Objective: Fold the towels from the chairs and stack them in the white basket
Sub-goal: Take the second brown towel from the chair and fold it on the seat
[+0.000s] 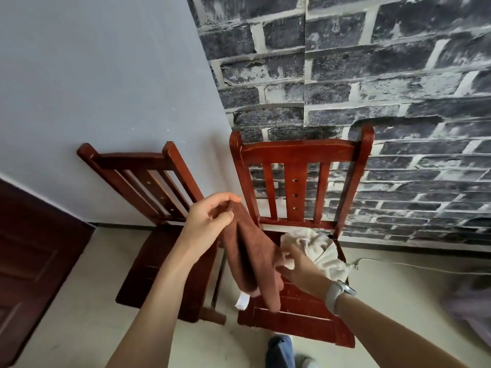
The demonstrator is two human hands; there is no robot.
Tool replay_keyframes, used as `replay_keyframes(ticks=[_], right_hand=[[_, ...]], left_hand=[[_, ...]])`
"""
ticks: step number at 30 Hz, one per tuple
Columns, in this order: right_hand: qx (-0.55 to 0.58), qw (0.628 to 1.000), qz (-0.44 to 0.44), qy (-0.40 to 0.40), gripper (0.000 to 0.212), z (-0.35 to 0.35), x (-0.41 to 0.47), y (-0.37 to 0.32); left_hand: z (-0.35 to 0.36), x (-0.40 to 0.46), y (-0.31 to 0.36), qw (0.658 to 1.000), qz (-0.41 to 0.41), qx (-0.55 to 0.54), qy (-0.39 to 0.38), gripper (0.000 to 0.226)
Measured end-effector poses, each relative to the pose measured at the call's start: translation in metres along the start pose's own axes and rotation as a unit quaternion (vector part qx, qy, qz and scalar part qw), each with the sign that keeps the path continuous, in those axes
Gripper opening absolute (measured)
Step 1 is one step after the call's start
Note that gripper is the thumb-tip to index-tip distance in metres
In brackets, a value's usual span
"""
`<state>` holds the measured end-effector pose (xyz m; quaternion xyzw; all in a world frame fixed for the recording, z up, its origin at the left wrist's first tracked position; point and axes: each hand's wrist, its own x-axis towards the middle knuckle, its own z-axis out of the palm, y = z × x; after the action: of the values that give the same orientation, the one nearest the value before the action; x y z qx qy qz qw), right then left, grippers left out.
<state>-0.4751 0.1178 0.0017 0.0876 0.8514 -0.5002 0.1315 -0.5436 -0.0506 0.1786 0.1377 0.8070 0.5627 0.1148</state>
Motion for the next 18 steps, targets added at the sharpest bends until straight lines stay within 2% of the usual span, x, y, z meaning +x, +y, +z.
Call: replay_keyframes(ticks=[2, 3, 6, 8, 14, 16, 18], right_hand=[[-0.005, 0.998, -0.024, 0.055, 0.065, 0.0, 0.003, 0.005], [-0.03, 0.997, -0.043, 0.06, 0.064, 0.0, 0.008, 0.005], [-0.104, 0.993, -0.039, 0.031, 0.035, -0.001, 0.015, -0.002], [-0.099, 0.995, -0.012, 0.02, 0.025, -0.001, 0.014, -0.002], [-0.143, 0.987, 0.021, 0.065, 0.017, -0.028, 0.008, 0.022], [-0.124, 0.985, 0.032, 0.113, 0.013, -0.043, 0.006, 0.03], [-0.092, 0.975, 0.045, 0.195, 0.017, -0.057, 0.001, 0.033]], left_hand=[[-0.004, -0.005, -0.003, 1.0, -0.001, 0.011, 0.006, 0.039], [-0.004, -0.008, -0.004, 1.0, -0.002, 0.014, 0.006, 0.039], [-0.003, -0.013, -0.004, 1.0, 0.003, 0.016, 0.025, 0.038], [-0.002, -0.014, -0.005, 0.998, 0.01, 0.016, 0.058, 0.036], [-0.008, -0.015, -0.024, 0.984, -0.007, 0.015, 0.175, 0.039], [-0.01, -0.016, -0.034, 0.981, -0.026, 0.028, 0.192, 0.037], [-0.01, -0.018, -0.042, 0.978, -0.013, 0.084, 0.191, 0.033]])
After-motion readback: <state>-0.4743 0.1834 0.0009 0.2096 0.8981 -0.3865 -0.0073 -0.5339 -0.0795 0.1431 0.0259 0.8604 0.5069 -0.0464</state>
